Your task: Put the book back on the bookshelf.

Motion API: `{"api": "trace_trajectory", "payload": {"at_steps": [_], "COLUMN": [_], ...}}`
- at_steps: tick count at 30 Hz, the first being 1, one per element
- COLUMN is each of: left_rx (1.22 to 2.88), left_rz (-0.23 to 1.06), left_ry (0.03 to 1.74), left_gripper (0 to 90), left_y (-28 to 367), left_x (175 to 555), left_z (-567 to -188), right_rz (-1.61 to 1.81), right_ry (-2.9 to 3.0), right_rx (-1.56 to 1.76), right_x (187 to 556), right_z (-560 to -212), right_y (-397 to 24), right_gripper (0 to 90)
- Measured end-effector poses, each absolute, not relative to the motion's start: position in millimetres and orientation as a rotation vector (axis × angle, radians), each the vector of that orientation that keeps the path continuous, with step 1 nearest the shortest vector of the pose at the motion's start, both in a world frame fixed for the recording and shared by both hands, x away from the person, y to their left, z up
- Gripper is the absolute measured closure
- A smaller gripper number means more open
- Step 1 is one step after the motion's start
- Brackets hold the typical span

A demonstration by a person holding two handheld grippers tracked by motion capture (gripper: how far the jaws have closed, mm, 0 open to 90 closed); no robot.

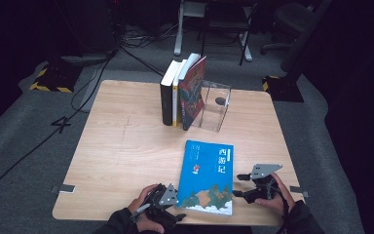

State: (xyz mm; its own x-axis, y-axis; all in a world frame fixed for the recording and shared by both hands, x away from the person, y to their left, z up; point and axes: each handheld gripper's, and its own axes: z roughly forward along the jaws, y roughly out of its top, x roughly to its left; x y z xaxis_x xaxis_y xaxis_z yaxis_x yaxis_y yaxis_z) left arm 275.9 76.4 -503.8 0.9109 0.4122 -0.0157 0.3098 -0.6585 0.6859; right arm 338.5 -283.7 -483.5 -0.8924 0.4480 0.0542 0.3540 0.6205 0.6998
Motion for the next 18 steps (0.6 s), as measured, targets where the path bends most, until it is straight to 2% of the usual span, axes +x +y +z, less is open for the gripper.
{"api": "trace_trajectory", "payload": {"at_steps": [2, 6, 18], "left_rx": [2.325, 2.329, 2.326], "left_rz": [0.19, 0.19, 0.219], "left_ry": [0.543, 0.543, 0.577], "left_gripper": [20.5, 16.0, 17.3], "left_y": [84, 95, 111], "left_x": [282, 290, 303], "left_z": [-504, -504, -503], "right_rz": [1.13, 1.144, 1.088], "right_ry": [2.711, 2.681, 2.698], "right_rx": [0.654, 0.652, 0.635], "right_x": [336, 331, 330], "right_z": [-483, -484, -491], "right_y": [-275, -262, -254], "right_gripper": [33.7, 31.4, 25.8]}}
